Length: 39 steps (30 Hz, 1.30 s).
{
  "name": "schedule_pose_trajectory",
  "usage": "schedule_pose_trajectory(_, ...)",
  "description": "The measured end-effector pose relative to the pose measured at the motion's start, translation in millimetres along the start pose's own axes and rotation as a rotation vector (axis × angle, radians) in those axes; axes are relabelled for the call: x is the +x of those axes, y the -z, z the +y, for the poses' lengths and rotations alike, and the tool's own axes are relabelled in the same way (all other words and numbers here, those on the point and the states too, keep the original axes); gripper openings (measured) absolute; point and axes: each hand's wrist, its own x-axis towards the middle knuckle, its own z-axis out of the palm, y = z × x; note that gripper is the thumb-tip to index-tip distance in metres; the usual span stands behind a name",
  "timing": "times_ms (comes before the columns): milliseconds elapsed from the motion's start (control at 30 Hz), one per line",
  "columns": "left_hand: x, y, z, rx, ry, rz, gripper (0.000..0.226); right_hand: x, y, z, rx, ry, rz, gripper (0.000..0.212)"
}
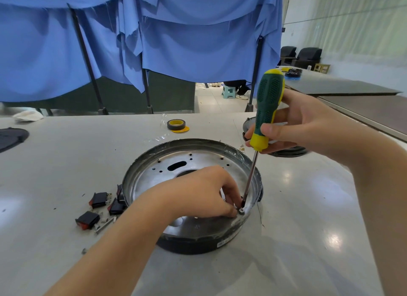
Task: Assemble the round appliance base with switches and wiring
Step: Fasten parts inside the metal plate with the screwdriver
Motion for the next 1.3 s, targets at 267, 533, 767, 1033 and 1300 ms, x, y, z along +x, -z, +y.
schedule_pose_trajectory(267, 0.4, -0.5, -2.5, -0.020, -0.021, -0.008, 0.006, -0.2, -2.0, 0.1, -0.006, 0.011, -0.030, 0.060)
schedule_pose_trajectory(533, 0.2, -0.4, -1.8, -0.025, -0.016, -0.011, 0.013, -2.2, -1.5, 0.9, -0.006, 0.058, -0.096, 0.039)
schedule_pose_trajectory(767, 0.9, -0.9, -1.2, -0.030, -0.015, -0.005, 0.013, -3.9, 1.4, 2.3, 0.030, 0.109, -0.160, 0.042)
schedule_pose_trajectory(1033, 0.0, -0.8, -0.1, -0.041, -0.024, -0.027, 0.012, -4.7, 4.0, 3.2, 0.054, 0.146, -0.228, 0.045)
schedule_pose_trajectory(1300, -0.2, -0.7, 0.2, -0.020, -0.024, -0.022, 0.020, -4.7, 0.8, 3.3, 0.124, 0.149, -0.327, 0.042)
